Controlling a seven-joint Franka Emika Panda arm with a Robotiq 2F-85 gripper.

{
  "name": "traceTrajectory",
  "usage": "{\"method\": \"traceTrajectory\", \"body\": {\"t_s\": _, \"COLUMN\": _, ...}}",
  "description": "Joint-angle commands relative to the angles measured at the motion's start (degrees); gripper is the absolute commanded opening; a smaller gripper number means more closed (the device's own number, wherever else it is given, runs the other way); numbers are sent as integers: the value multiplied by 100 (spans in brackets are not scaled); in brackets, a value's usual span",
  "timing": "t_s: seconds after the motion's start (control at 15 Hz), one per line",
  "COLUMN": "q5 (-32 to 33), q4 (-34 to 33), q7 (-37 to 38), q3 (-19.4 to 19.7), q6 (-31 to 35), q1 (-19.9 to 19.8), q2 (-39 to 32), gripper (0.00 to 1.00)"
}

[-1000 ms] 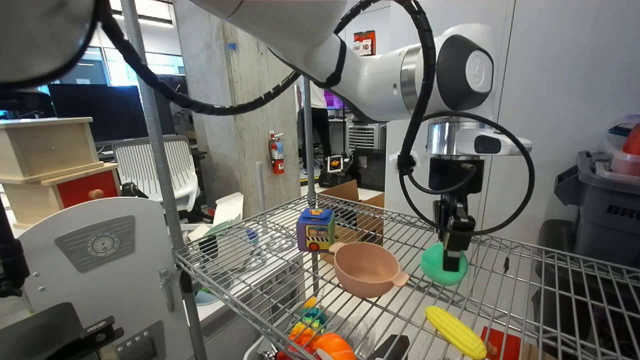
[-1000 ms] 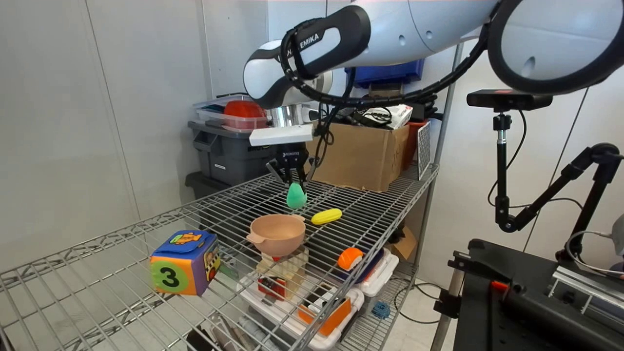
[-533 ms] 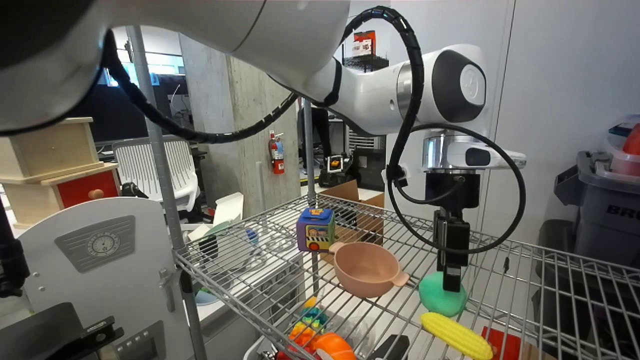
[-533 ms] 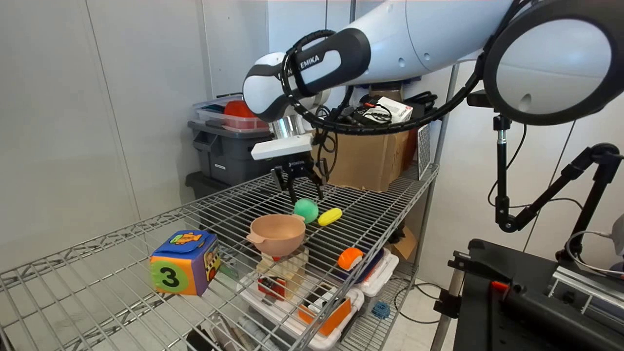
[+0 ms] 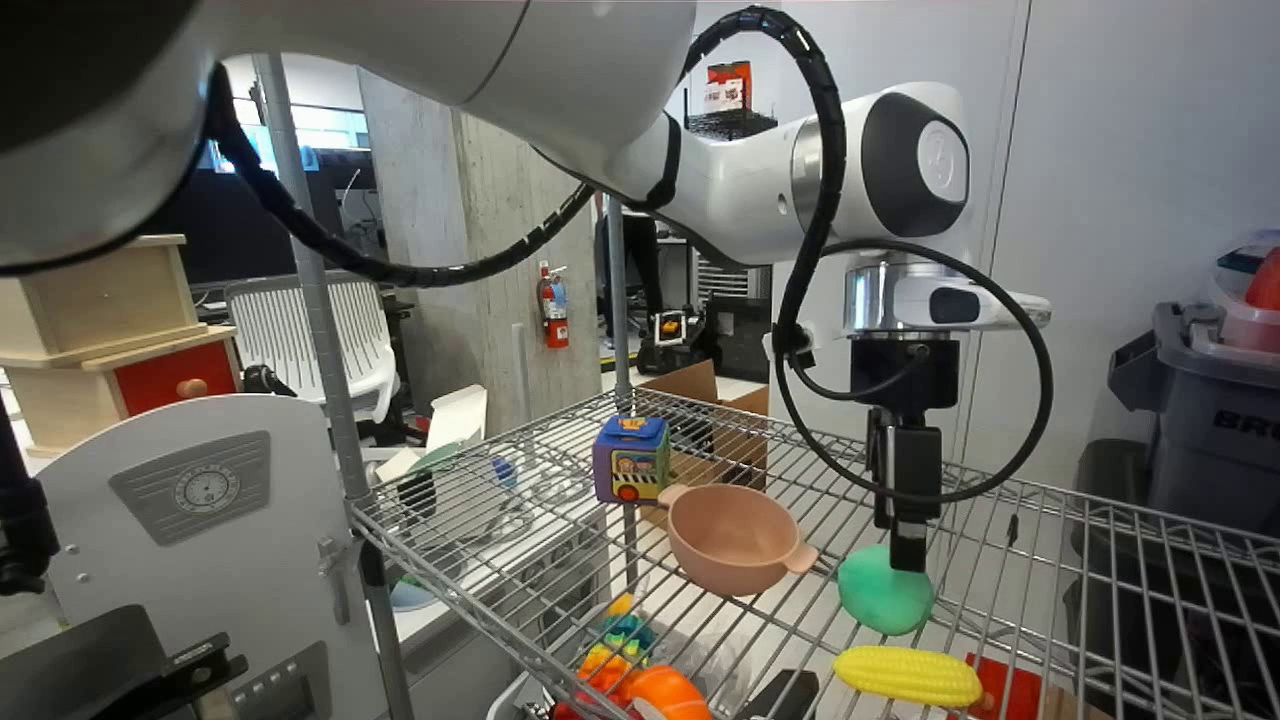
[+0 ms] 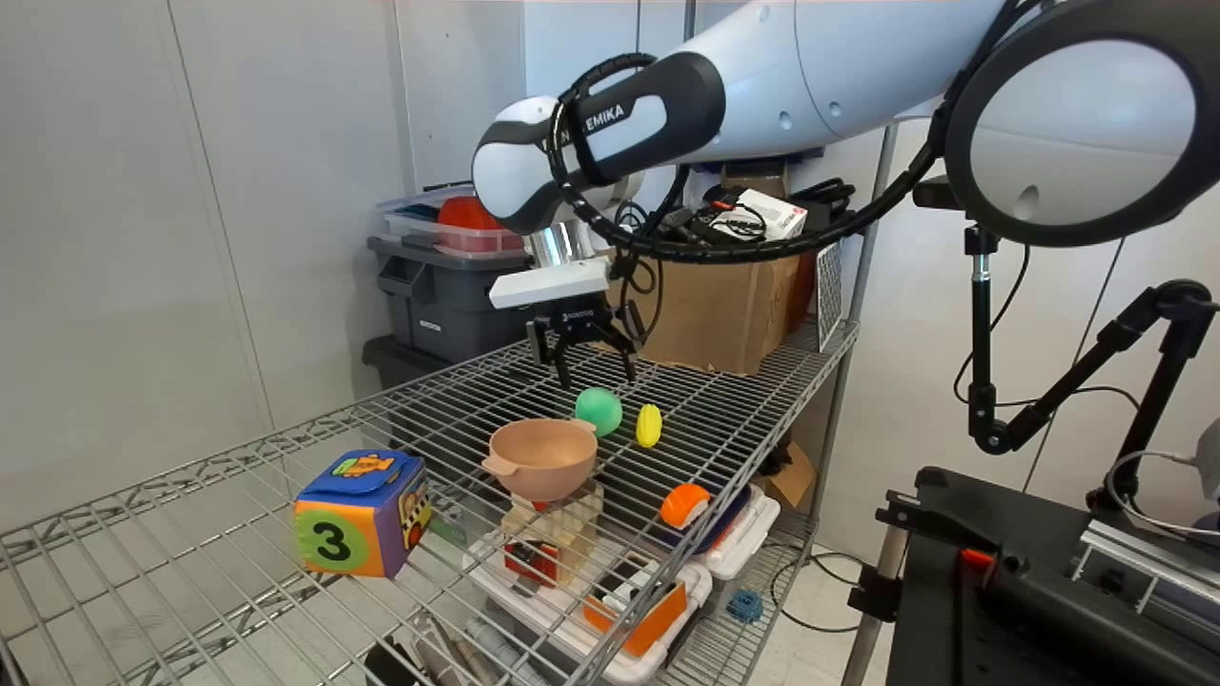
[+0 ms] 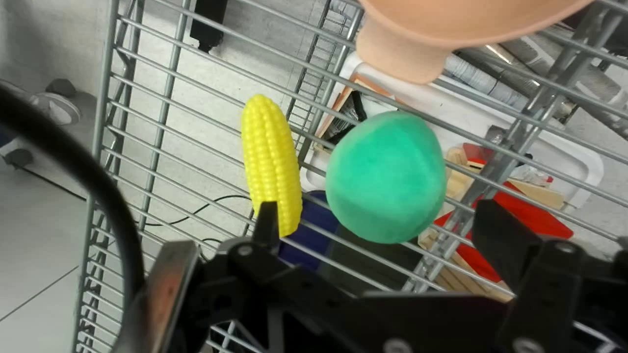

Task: Pick up the green toy from the bowl and put it on the wire rack.

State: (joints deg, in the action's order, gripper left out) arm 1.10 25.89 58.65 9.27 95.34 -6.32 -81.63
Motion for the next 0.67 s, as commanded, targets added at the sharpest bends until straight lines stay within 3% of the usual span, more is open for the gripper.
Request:
{"method": "traceTrajectory", "body": {"t_s": 0.0, "q5": 2, "q4": 15, "q7": -641, "q3": -164, "q6": -130, "q1": -70, "q2": 328, "gripper": 100}}
{"method": "traceTrajectory", "body": {"t_s": 0.33, "q5": -30, "q4": 77, "q7": -2030, "q3": -257, "q6": -432, "q1": -233, "q2": 821, "gripper": 100}}
{"method": "traceTrajectory", "body": {"t_s": 0.4, "q5": 17, "q4": 51, "q7": -1483, "q3": -116, "q6": -139, "q1": -129, "q2": 621, "gripper": 100}}
{"method": "traceTrajectory", "body": {"t_s": 0.6, "q5": 10, "q4": -84, "q7": -1552, "q3": -118, "q6": -245, "q1": -166, "q2": 597, "gripper": 100}}
